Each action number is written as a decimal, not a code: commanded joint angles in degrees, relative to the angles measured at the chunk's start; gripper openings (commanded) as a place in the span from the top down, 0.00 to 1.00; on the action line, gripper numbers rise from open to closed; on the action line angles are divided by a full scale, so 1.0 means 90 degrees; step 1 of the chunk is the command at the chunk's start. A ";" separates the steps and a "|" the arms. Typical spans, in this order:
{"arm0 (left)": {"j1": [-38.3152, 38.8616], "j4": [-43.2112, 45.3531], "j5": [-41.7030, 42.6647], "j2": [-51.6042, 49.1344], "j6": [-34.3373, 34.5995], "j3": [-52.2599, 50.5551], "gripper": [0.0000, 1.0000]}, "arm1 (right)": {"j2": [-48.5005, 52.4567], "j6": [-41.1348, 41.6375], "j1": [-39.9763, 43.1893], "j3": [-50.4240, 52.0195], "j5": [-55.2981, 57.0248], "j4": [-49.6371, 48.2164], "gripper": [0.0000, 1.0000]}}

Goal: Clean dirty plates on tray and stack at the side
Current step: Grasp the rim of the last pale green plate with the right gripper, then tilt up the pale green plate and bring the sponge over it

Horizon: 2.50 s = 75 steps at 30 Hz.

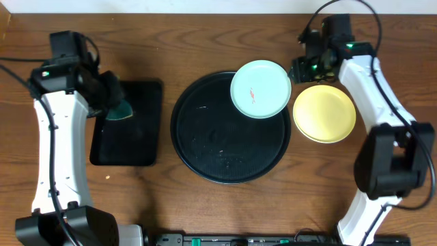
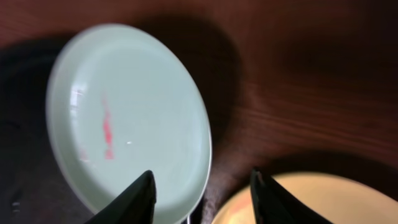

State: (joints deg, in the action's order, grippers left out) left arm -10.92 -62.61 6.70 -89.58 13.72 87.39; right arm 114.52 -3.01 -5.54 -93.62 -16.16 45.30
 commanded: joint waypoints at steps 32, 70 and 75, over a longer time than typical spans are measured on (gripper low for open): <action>0.0357 0.0010 0.0039 -0.0323 0.0041 -0.0131 0.93 | 0.0474 0.1581 -0.1268 0.0102 -0.0512 0.0665 0.99; 0.3832 0.1732 0.0034 -0.2788 0.0600 -0.0342 0.93 | 0.0481 0.2373 -0.1768 0.1955 -0.0039 -0.0826 0.99; 0.4051 0.1627 0.0036 -0.2834 0.0639 -0.0342 0.93 | 0.0481 0.2373 -0.1778 0.1953 -0.0039 -0.0828 0.99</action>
State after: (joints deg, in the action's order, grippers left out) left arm 24.08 -47.42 7.11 -114.69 19.49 84.77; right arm 118.06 17.80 -20.67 -77.73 -19.64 37.36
